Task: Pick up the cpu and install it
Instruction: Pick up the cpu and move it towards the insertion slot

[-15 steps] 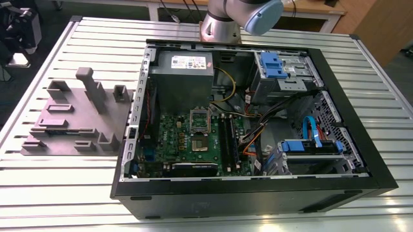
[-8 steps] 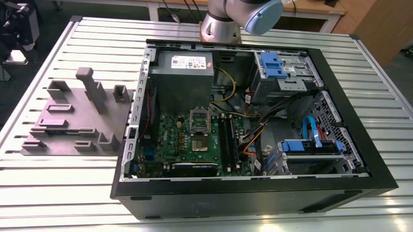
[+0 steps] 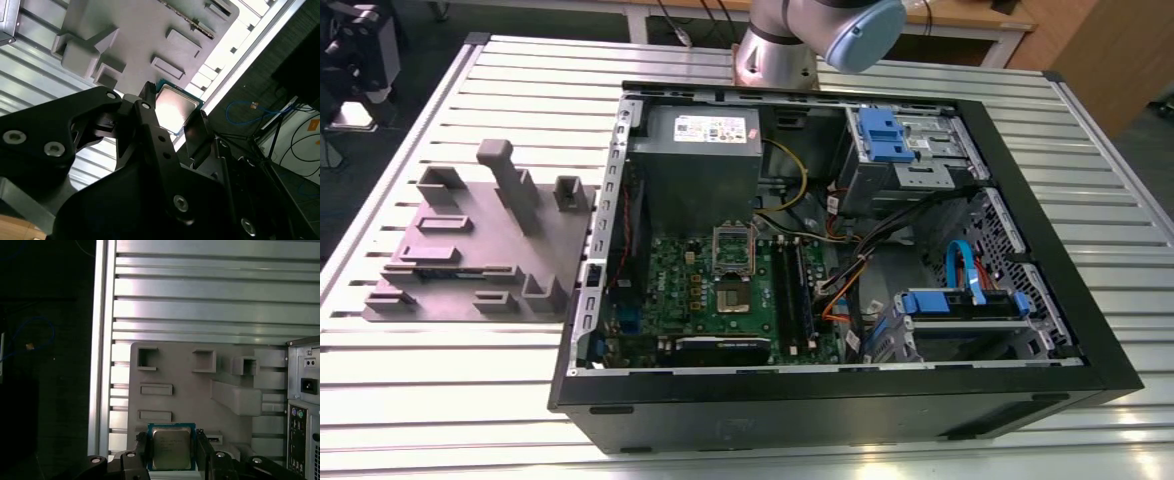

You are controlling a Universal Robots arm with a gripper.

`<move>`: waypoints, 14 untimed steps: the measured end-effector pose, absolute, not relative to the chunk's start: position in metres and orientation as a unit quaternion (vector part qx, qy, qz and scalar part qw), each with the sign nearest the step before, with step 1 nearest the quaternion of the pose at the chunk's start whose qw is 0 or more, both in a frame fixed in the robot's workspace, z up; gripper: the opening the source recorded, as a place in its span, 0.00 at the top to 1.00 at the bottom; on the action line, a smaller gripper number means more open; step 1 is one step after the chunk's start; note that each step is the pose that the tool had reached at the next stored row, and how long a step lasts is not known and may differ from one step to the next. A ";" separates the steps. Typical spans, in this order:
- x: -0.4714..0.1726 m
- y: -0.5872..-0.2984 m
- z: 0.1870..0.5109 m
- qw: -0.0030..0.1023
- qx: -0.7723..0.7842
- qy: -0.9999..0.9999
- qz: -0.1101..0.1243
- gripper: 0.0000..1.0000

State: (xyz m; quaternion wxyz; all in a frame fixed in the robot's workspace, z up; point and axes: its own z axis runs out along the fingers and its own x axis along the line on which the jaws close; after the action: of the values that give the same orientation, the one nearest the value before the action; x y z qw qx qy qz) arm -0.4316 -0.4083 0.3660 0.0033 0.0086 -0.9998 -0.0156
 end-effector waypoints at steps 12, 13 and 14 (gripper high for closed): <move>-0.426 -0.408 0.368 0.003 0.009 -1.000 -0.016 0.53; -0.426 -0.408 0.369 0.003 0.009 -1.000 -0.016 0.53; -0.426 -0.408 0.371 0.003 0.009 -1.000 -0.016 0.53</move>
State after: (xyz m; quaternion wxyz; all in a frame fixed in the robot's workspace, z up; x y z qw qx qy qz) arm -0.4262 -0.4083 0.3709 0.0033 0.0086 -0.9998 -0.0156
